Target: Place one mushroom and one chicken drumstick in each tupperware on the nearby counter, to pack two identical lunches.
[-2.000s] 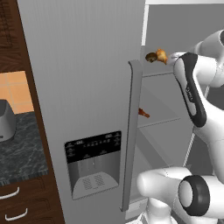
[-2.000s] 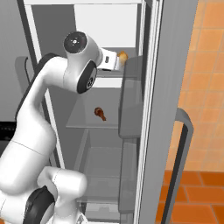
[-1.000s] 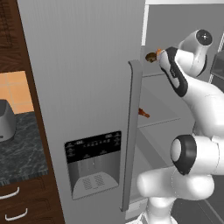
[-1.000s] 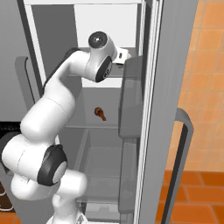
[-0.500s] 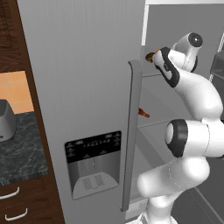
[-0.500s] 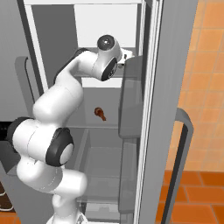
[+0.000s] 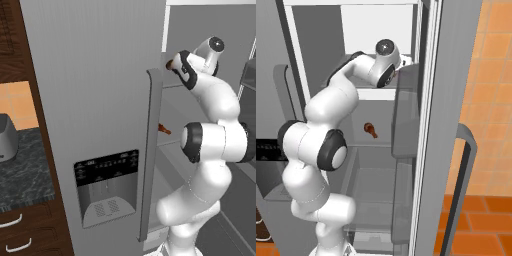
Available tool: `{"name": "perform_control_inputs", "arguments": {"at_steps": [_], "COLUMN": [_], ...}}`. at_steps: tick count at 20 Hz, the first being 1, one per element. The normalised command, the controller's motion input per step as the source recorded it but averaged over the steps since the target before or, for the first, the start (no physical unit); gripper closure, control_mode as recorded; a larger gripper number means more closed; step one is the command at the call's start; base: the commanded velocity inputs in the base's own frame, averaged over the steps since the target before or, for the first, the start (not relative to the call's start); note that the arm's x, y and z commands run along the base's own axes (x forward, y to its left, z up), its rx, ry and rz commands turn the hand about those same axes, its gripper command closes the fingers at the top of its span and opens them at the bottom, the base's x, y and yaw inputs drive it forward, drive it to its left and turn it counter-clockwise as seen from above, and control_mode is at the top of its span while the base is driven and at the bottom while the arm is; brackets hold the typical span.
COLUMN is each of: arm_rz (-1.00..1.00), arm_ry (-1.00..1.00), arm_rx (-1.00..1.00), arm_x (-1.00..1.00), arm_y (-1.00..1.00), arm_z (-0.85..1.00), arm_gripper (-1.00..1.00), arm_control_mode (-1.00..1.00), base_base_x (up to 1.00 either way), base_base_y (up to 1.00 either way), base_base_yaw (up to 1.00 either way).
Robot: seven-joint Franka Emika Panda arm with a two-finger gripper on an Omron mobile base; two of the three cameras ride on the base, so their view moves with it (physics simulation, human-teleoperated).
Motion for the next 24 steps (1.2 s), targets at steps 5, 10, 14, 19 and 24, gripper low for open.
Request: {"name": "perform_control_inputs", "arguments": {"at_steps": [5, 10, 14, 19, 24], "arm_rz": [0.00, 0.00, 0.01, 0.02, 0.01], "arm_ry": [0.01, 0.00, 0.00, 0.00, -0.07], "arm_rx": [0.00, -0.01, 0.00, 0.00, 0.00], "arm_x": [0.19, 0.20, 0.05, 0.00, -0.29], "arm_y": [0.02, 0.11, 0.04, 0.14, 0.42], "arm_z": [-0.18, -0.24, -0.18, -0.17, -0.16], "arm_gripper": [-1.00, 1.00, 1.00, 1.00, 1.00], "arm_control_mode": [-1.00, -1.00, -1.00, -1.00, -1.00], "base_base_x": [0.00, 0.00, 0.00, 0.00, 0.00], "base_base_y": [0.00, 0.00, 0.00, 0.00, 0.00], "base_base_yaw": [0.00, 0.00, 0.00, 0.00, 0.00]}}
